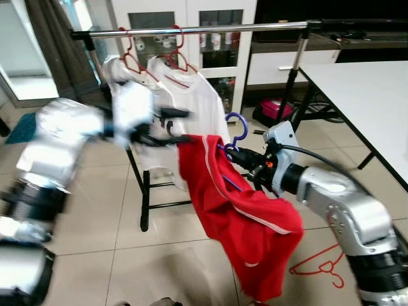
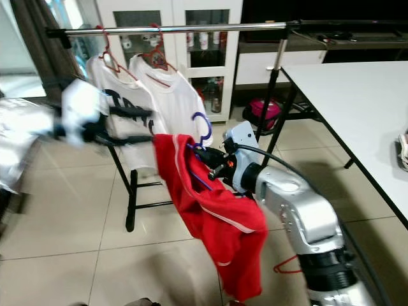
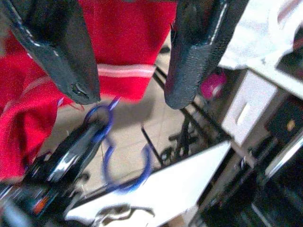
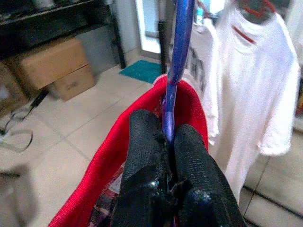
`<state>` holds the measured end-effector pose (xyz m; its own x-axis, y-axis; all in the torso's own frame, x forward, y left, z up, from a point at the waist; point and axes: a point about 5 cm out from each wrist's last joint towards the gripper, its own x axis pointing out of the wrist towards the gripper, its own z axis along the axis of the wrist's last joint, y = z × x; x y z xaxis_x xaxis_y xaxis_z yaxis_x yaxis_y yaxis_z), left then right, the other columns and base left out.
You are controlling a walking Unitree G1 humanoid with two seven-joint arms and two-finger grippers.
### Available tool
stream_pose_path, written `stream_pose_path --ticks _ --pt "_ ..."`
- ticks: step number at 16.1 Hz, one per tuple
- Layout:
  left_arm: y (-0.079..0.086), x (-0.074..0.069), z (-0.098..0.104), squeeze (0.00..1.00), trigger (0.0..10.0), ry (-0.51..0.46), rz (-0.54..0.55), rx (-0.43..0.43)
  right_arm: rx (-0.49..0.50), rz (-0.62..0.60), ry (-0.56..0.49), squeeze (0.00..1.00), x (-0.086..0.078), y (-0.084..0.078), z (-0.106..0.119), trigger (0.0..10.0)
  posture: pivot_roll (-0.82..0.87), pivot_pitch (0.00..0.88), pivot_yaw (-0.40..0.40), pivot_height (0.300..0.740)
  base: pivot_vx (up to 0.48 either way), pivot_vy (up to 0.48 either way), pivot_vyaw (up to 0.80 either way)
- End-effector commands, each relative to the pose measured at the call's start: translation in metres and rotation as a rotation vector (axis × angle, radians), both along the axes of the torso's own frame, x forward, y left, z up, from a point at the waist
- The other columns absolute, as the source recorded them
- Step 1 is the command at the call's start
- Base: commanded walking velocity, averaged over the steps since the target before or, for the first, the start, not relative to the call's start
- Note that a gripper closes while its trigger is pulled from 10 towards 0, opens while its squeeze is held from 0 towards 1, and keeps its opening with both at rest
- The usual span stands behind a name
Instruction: Hang hanger
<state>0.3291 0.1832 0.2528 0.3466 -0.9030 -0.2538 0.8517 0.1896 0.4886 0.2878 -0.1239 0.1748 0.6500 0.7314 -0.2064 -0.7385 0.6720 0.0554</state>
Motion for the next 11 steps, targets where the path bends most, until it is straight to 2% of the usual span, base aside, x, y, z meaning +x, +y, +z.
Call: stream_pose_path --ticks 1,4,5,6,7,8,9,11 --pt "0.005 0.002 0.001 1.00 10.0 0.035 -0.008 0.007 0.025 0.088 -0.079 0.00 -0.005 0.011 0.016 0.0 -0.17 0.000 0.026 0.710 0.000 0.000 0.00" --pt "0.011 0.005 -0.007 1.00 10.0 0.154 -0.076 0.060 0.038 0.188 -0.128 0.00 -0.013 0.019 0.028 0.0 -0.18 0.000 0.036 0.710 0.000 0.000 0.00" --pt "0.011 0.006 -0.009 0.77 10.0 0.166 -0.102 0.070 0.040 0.221 -0.141 0.00 -0.017 0.022 0.031 0.0 -0.18 0.000 0.042 0.710 0.000 0.000 0.00" --pt "0.011 0.007 -0.010 0.46 10.0 0.172 -0.116 0.069 0.041 0.244 -0.150 0.00 -0.020 0.024 0.032 0.0 -0.19 0.000 0.052 0.710 0.000 0.000 0.00" --pt "0.018 0.009 -0.017 0.00 10.0 0.185 -0.094 0.106 0.081 0.245 -0.158 0.00 -0.023 0.024 0.037 0.0 -0.21 0.000 0.073 0.710 0.000 0.000 0.00" --pt "0.020 0.009 -0.019 0.00 10.0 0.185 -0.086 0.116 0.090 0.242 -0.159 0.00 -0.023 0.024 0.038 0.0 -0.21 0.000 0.073 0.710 0.000 0.000 0.00" --pt "0.034 0.010 -0.022 0.00 10.0 0.194 -0.028 0.090 0.096 0.205 -0.164 0.00 -0.023 0.016 0.039 0.0 -0.21 0.000 0.080 0.710 0.000 0.000 0.00" --pt "0.043 0.009 -0.023 0.00 10.0 0.185 0.017 0.051 0.101 0.165 -0.157 0.00 -0.021 0.010 0.038 0.0 -0.21 0.000 0.080 0.710 0.000 0.000 0.00"
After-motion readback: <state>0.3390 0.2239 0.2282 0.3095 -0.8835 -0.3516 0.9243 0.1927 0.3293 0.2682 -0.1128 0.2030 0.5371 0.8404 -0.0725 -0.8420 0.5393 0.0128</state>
